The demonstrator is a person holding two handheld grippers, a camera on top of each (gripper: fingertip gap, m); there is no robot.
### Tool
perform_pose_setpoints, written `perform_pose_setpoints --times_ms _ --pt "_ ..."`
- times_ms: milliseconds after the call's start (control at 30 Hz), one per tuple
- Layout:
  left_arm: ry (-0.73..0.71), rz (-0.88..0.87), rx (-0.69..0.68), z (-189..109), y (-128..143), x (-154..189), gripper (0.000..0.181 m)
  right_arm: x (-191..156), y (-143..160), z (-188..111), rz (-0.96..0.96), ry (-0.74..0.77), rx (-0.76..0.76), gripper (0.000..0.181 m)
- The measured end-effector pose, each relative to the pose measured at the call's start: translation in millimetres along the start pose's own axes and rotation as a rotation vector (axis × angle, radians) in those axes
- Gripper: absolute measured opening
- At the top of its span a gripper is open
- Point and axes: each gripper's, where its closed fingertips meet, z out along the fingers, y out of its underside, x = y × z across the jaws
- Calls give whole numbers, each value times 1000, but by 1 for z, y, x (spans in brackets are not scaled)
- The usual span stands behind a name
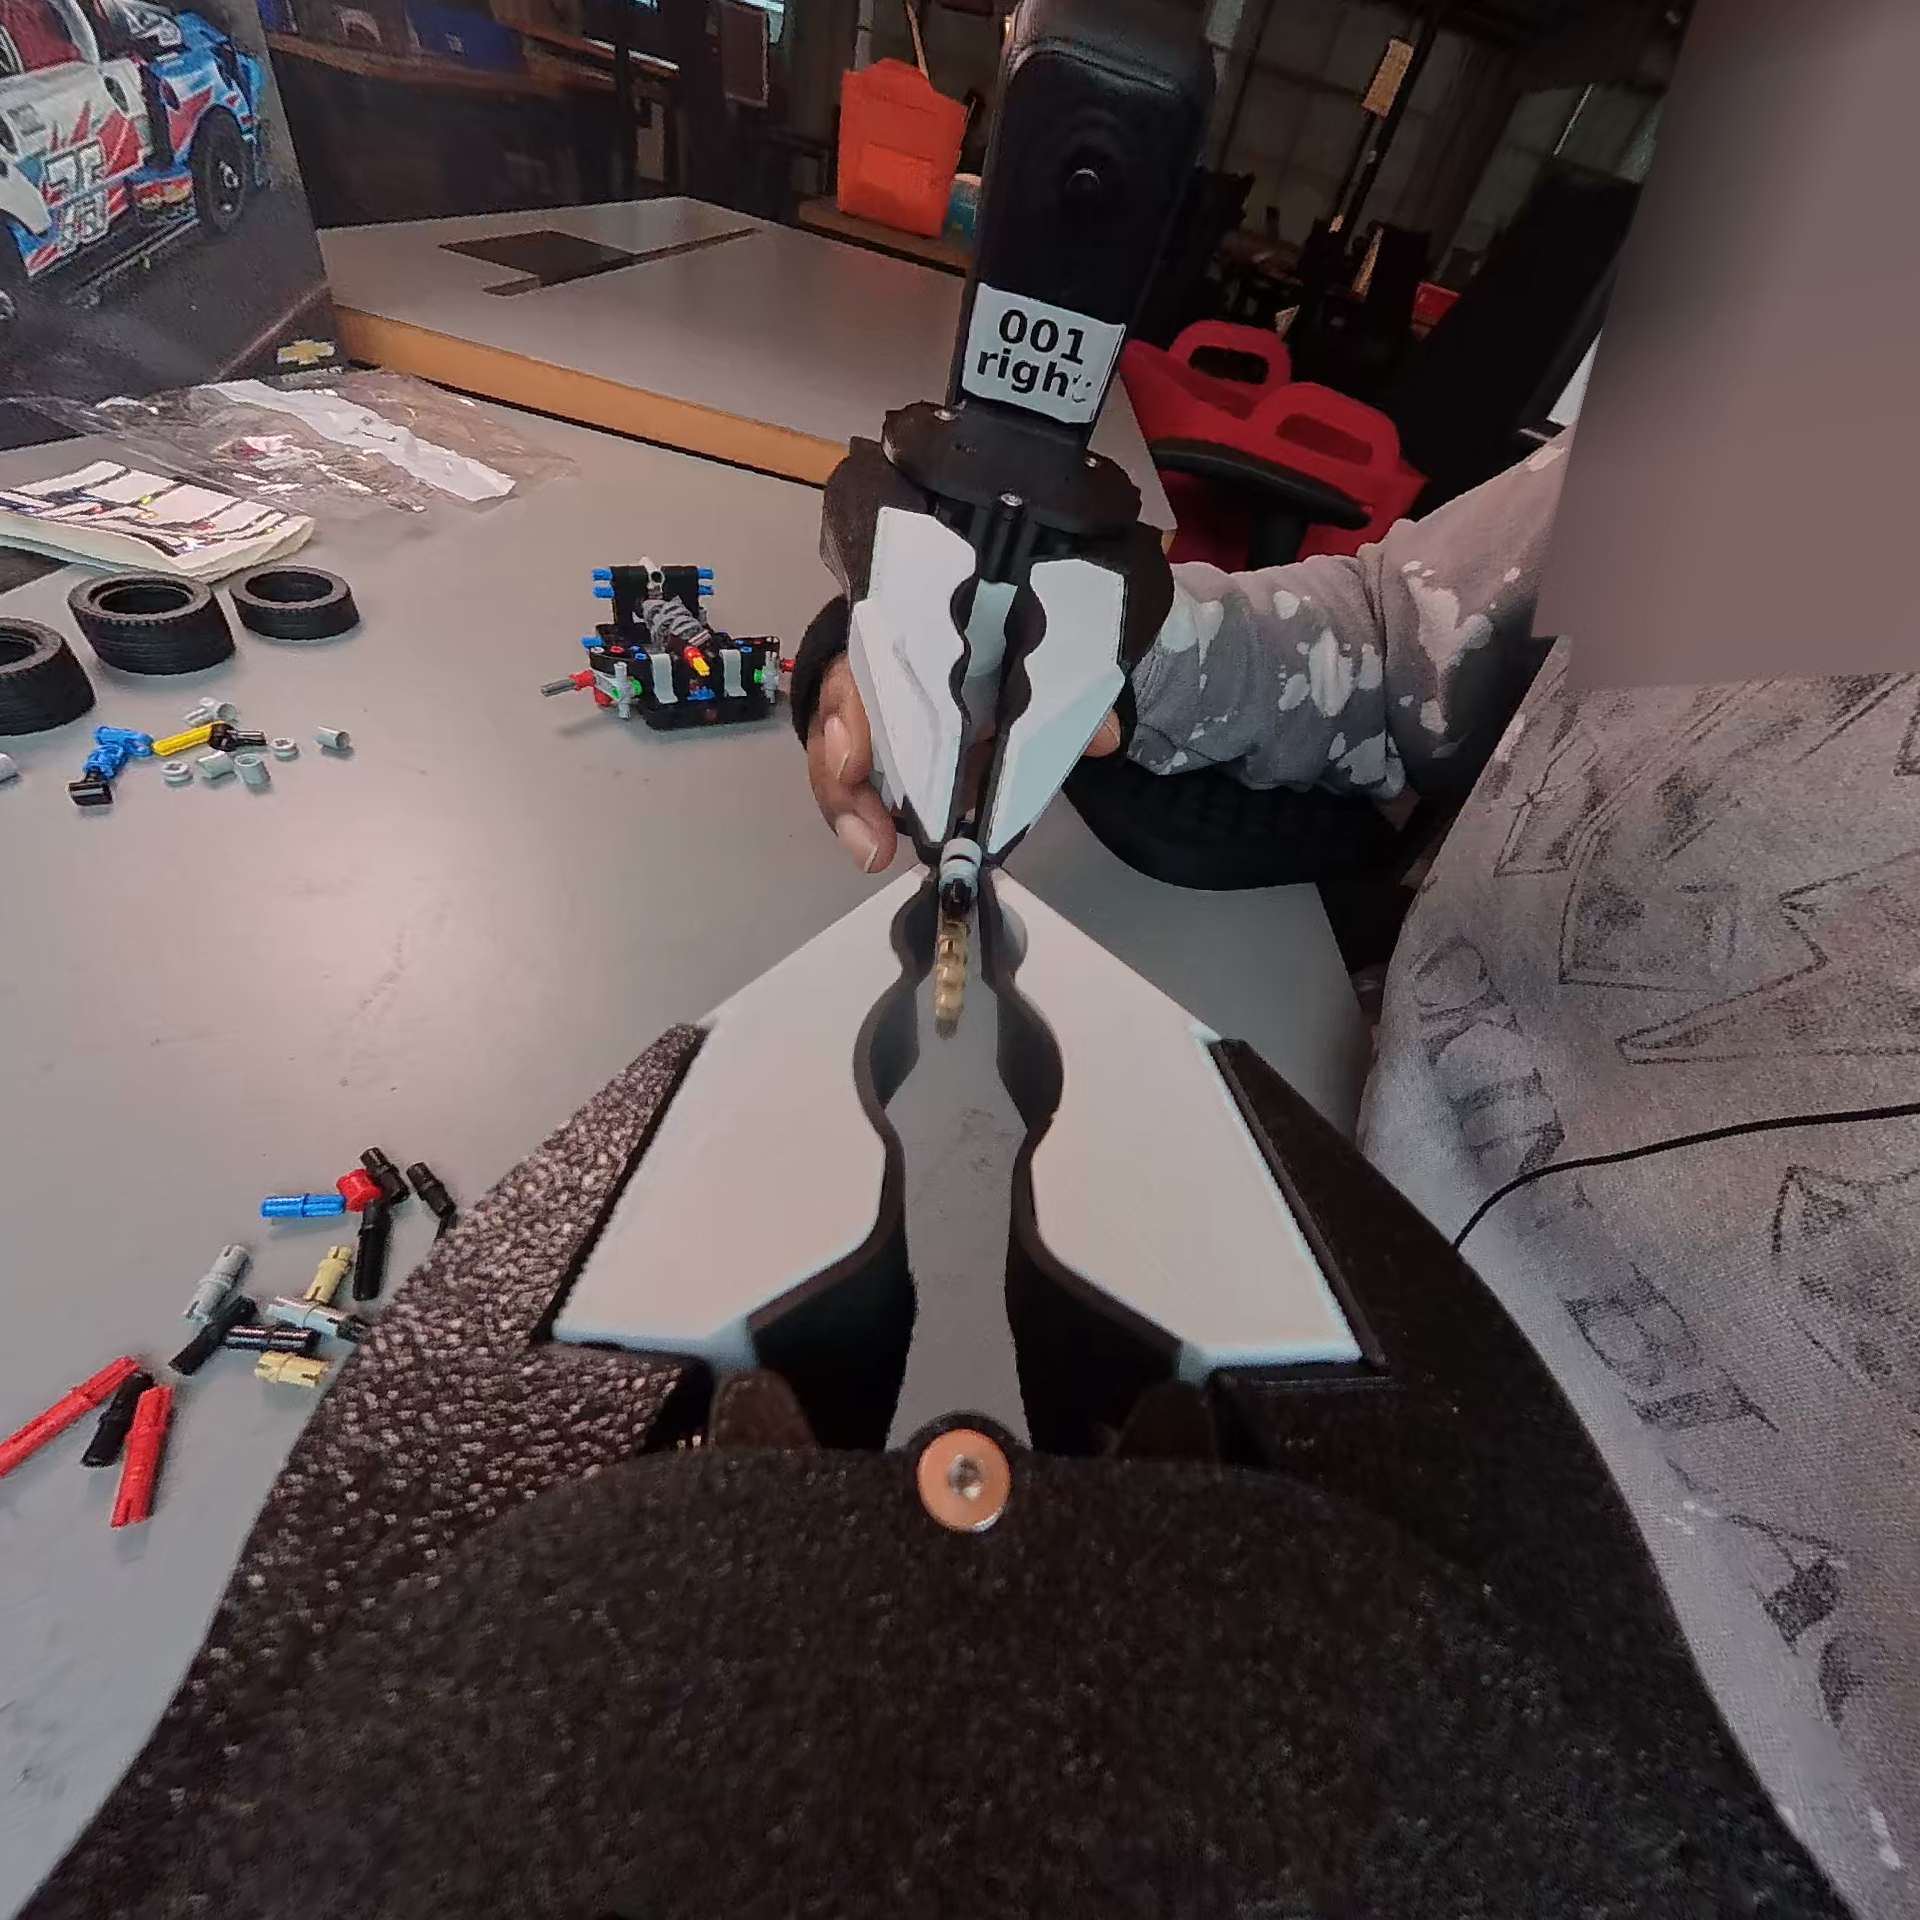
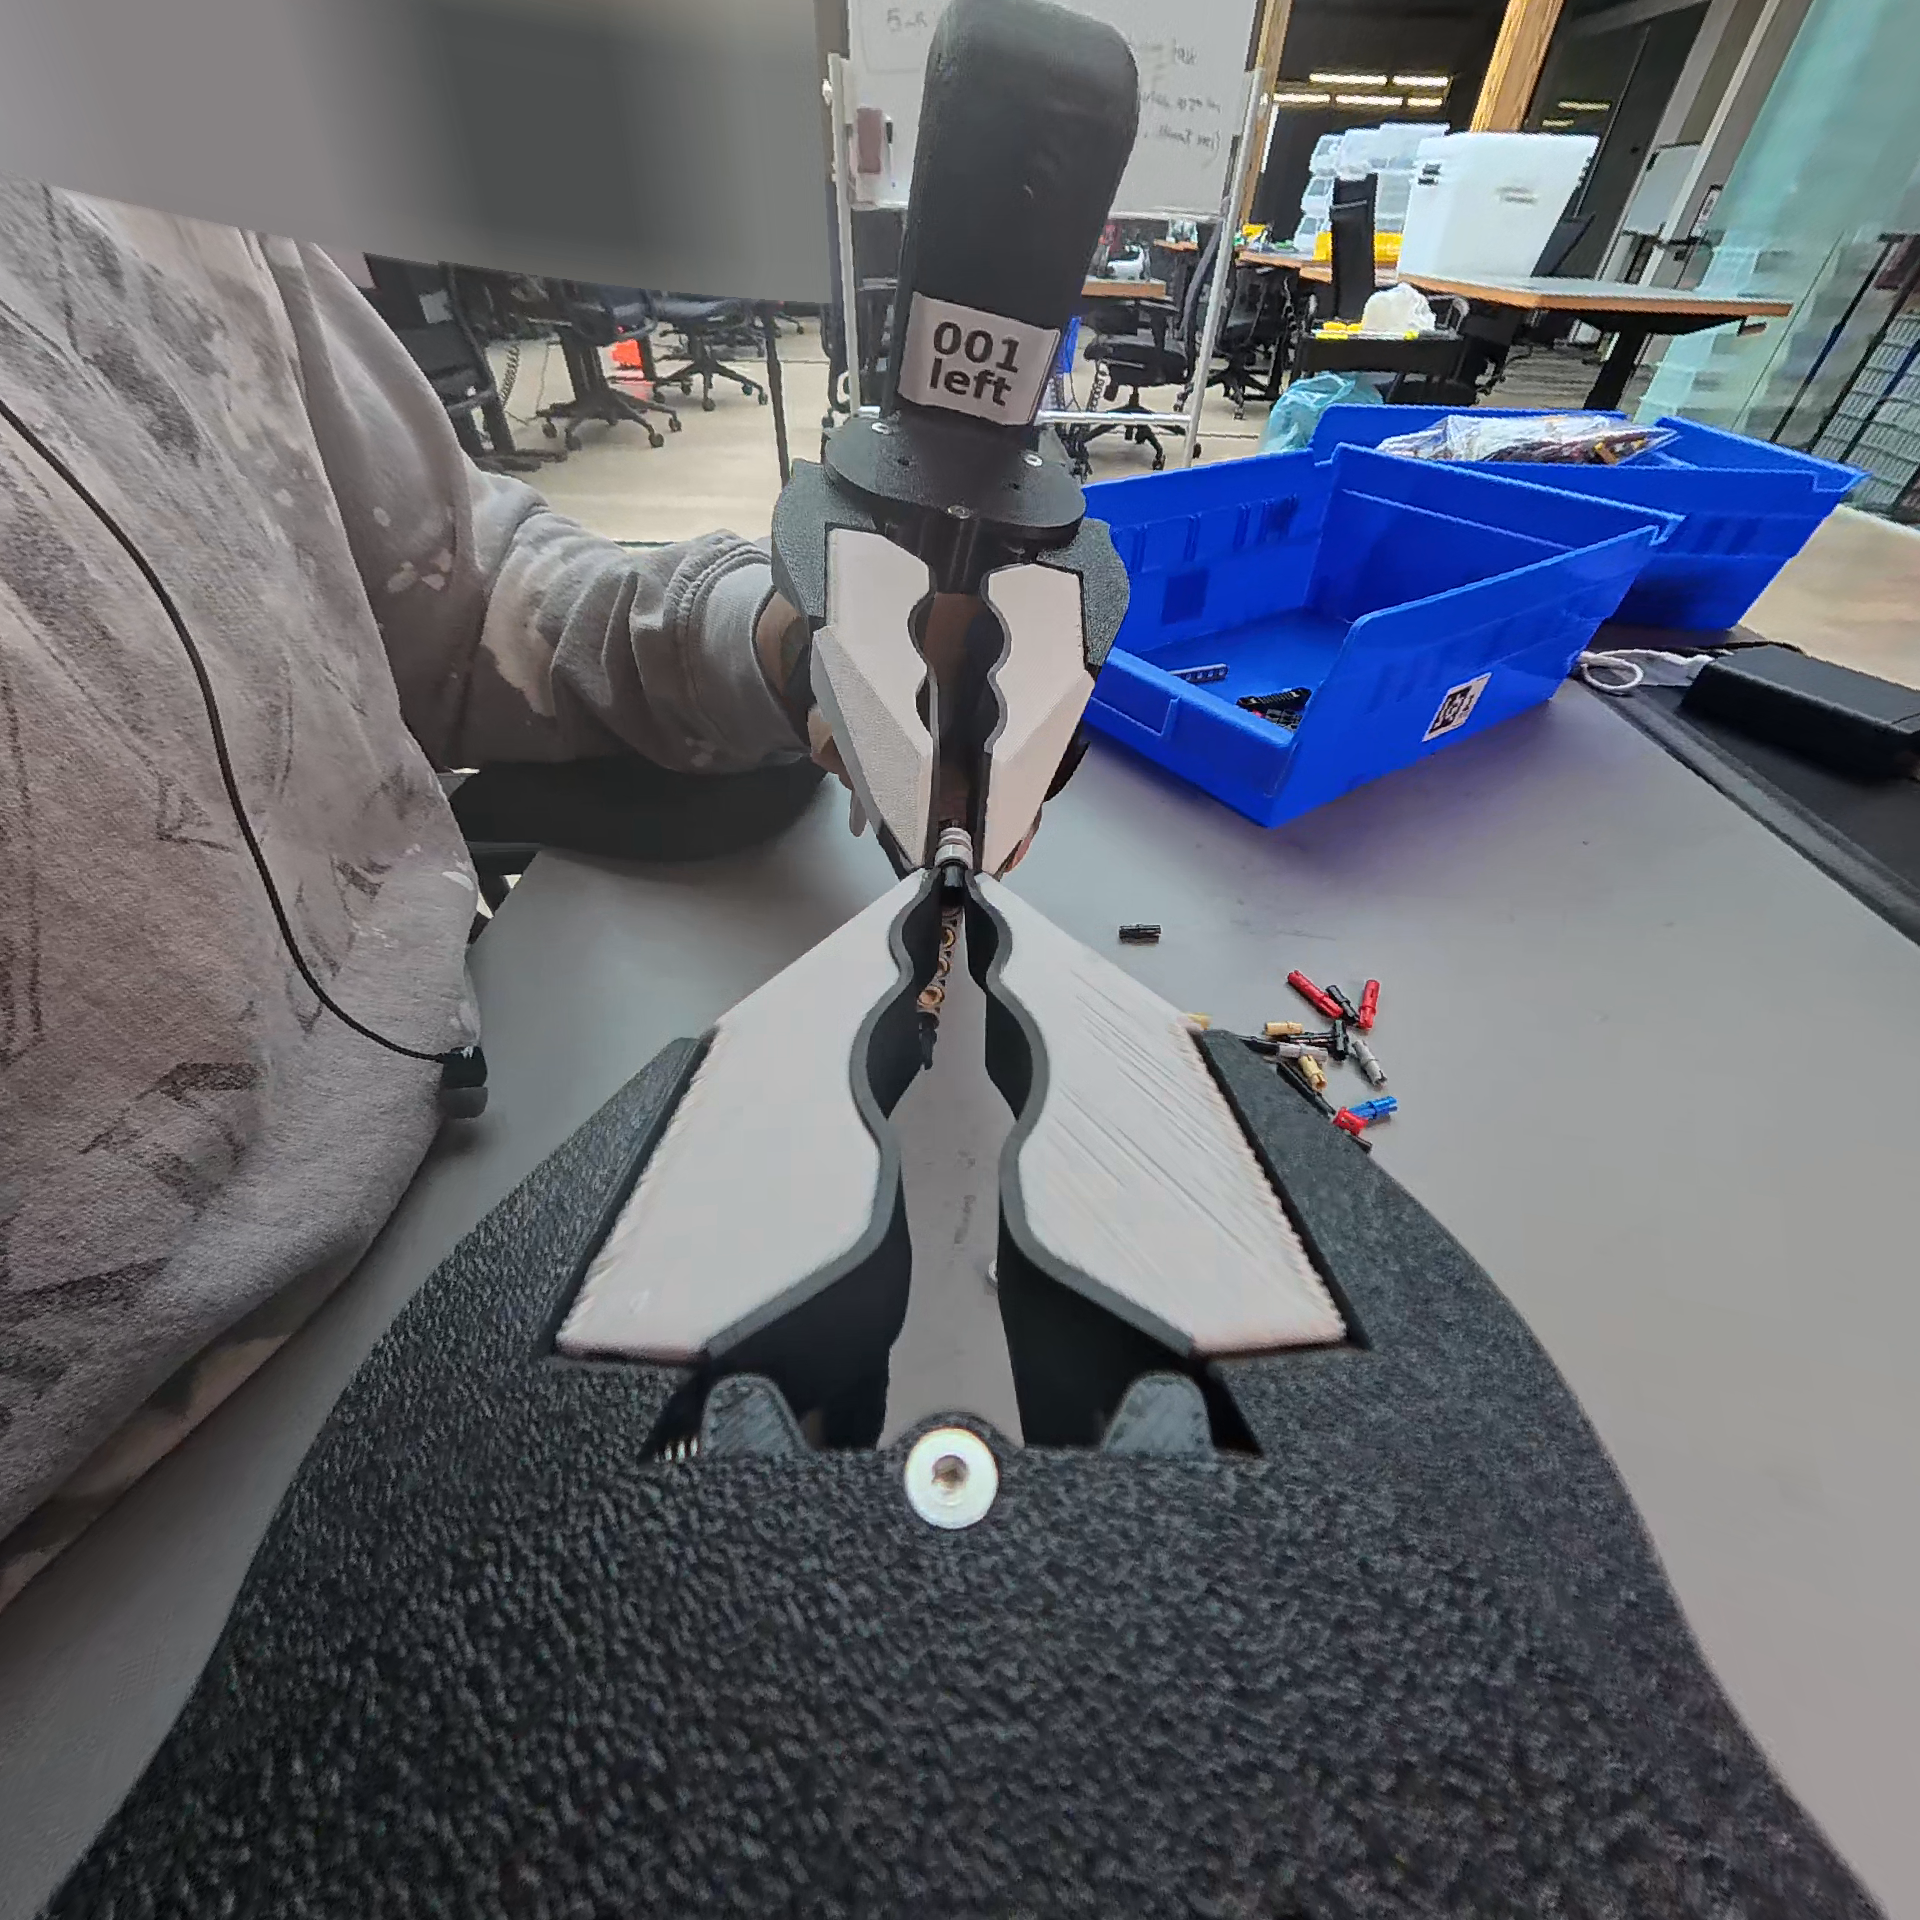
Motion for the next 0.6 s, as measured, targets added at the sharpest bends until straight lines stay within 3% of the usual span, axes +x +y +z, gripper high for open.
perform_pose_setpoints --times_ms 167,300,367,467,600 --pt "-7 -1 -12 0 3 -3 7 3 3 0 23 8 -3 5" --pt "-2 -29 24 -1 -1 -5 7 4 3 -4 58 -15 4 26" --pt "2 -45 51 -3 -5 -6 7 5 8 -2 52 -1 -23 28" --pt "10 -57 71 -1 -8 -5 7 3 10 9 47 12 -33 26" --pt "10 -54 61 1 -6 -3 7 4 8 12 67 22 -20 7"
